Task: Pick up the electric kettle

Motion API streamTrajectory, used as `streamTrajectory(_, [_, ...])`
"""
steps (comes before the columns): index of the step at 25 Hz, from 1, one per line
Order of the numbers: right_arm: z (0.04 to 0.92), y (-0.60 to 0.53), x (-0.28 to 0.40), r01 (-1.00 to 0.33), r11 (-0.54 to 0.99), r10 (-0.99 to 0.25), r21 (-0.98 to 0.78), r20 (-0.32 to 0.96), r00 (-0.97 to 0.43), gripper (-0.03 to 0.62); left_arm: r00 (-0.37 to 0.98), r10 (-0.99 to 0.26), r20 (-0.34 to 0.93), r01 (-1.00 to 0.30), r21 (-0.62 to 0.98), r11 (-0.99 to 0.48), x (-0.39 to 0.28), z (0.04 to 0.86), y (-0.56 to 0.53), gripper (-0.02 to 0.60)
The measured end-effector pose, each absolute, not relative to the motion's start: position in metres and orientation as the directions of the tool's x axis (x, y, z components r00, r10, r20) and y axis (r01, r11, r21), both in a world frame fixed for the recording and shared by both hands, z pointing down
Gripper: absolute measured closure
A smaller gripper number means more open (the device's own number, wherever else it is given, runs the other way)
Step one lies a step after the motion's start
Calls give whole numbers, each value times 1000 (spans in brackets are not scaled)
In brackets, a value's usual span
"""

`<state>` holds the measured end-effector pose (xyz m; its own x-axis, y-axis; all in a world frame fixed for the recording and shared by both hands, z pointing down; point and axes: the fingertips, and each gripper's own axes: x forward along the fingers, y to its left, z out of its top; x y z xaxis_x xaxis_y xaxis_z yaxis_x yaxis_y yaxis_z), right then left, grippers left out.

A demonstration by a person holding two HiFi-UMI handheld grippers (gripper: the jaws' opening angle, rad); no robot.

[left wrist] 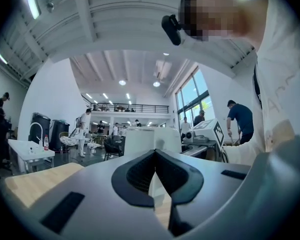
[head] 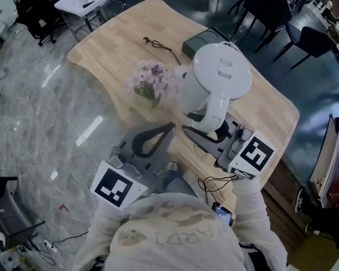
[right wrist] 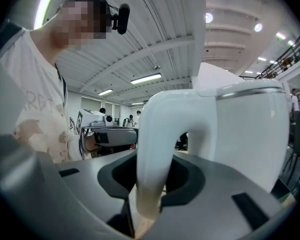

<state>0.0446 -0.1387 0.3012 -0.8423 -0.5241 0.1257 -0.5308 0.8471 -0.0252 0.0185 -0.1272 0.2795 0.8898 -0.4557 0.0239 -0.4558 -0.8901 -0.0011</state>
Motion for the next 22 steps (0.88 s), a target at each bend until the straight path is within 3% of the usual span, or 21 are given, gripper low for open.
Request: streamTrajectory(22, [281,22,-15,-643,766,-640,-9,86,-764,482,939,-340,-46,-342,-44,-939,-36,269,13,571])
